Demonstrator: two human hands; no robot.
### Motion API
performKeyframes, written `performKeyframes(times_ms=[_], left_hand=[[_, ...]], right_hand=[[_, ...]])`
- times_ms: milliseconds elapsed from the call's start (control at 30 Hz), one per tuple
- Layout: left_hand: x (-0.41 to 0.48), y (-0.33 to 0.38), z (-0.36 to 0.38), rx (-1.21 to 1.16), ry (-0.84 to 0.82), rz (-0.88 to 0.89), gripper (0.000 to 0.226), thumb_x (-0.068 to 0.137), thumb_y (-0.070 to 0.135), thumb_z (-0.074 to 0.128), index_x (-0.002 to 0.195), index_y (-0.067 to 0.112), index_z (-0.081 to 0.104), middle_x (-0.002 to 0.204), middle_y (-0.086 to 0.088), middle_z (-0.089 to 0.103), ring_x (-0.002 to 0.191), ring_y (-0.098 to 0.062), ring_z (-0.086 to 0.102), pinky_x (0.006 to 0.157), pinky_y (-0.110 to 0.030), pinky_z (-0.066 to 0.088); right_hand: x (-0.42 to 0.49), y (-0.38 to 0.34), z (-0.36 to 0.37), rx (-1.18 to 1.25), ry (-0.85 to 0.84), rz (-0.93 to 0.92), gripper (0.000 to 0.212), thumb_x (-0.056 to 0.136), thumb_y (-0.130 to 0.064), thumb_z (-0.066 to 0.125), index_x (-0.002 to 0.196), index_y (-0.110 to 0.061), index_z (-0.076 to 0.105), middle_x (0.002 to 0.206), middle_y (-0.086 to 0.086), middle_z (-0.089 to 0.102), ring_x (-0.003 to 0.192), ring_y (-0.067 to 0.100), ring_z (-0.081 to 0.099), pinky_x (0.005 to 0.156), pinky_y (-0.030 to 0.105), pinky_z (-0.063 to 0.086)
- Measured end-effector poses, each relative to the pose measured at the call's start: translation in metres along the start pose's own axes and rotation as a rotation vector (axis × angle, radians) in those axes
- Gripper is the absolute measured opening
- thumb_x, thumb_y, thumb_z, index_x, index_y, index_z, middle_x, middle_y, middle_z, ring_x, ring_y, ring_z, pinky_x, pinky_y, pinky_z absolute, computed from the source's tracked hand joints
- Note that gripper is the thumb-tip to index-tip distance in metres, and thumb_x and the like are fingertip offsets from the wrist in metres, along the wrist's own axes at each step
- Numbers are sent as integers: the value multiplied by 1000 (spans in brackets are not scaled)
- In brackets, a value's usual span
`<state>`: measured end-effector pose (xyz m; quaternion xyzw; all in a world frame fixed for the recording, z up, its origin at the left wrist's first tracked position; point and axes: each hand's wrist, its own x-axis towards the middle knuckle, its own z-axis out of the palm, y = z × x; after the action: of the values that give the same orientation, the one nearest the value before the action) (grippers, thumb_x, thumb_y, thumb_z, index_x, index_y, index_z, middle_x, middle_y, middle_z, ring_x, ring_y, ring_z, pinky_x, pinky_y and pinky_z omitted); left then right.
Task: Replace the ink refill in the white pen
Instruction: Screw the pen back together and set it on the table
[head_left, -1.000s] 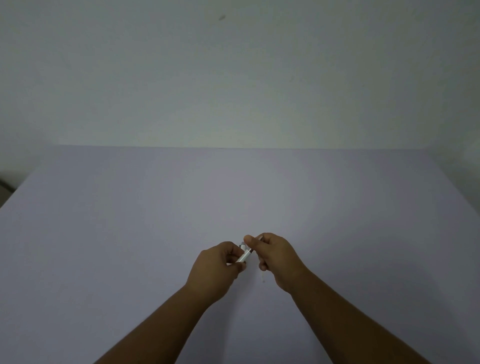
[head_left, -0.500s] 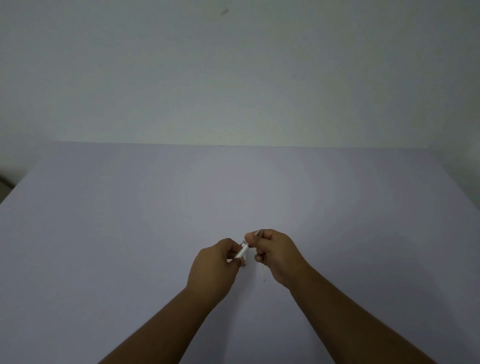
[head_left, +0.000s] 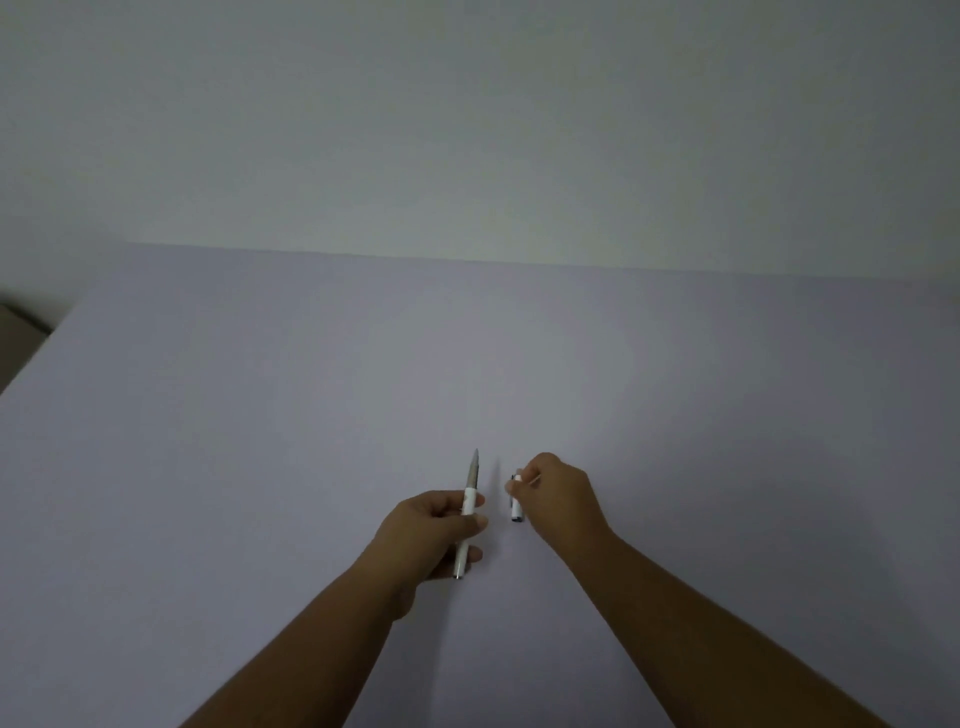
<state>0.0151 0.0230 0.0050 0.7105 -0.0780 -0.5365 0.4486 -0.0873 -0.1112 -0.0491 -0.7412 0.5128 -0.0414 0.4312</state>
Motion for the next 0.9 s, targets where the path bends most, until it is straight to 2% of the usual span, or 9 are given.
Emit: performKeyframes(times_ms=[133,267,333,400,467,567,700,900], left_hand=[[4,-3,-3,-34,-10,-26,12,81,18,69,90,25,73,87,-6,73,60,-18,72,53,-25,57],[4,-3,-5,-36,-14,-32,11,82,18,68,89,24,74,84,-6,74,60,-18,71,53,-25,56],[3,-2,-5,-34,-13,-25,9,81,18,70,87,23,74,81,-5,74,60,-17,71,51,-24,56],[3,-1,-4,-31,-18,-17,8,80,17,71,85,23,74,76,-4,75,59,-17,71,49,-23,55],[1,1,-2,-18,-30,-15,7,79,16,72,82,22,75,70,-2,75,57,-16,70,48,-23,55],[-1,3,2,7,-55,-15,8,78,15,73,80,22,75,68,-1,74,56,-16,70,49,-23,55],[-4,7,9,49,-83,-18,8,78,15,72,84,21,75,73,-3,74,57,-15,70,51,-23,56],[-9,9,16,67,-94,-7,8,78,15,73,84,20,75,71,-4,73,55,-15,69,51,-23,56]], right_hand=[[2,-2,13,-126,38,-53,19,86,-21,60,97,-7,52,96,12,67,88,26,65,76,37,55],[3,-6,13,-40,89,5,26,87,-24,58,107,-9,53,99,11,66,82,23,63,71,33,53],[5,-10,7,142,57,69,30,85,-25,62,110,-8,59,98,9,67,80,19,62,72,29,53],[7,-16,-3,426,-3,99,16,84,-21,64,93,-8,67,84,6,68,72,17,64,67,28,57],[7,-25,-15,695,-73,122,9,86,-17,63,79,-13,67,73,5,67,64,15,63,59,24,55],[7,-33,-30,921,-136,141,8,88,-12,60,82,-11,64,73,5,67,62,13,64,56,23,54],[3,-35,-39,981,-166,117,6,87,-11,60,84,-9,65,72,4,70,60,11,68,55,21,55],[-6,-26,-40,894,-242,80,5,84,-14,65,86,-10,67,72,3,72,66,13,69,59,22,56]])
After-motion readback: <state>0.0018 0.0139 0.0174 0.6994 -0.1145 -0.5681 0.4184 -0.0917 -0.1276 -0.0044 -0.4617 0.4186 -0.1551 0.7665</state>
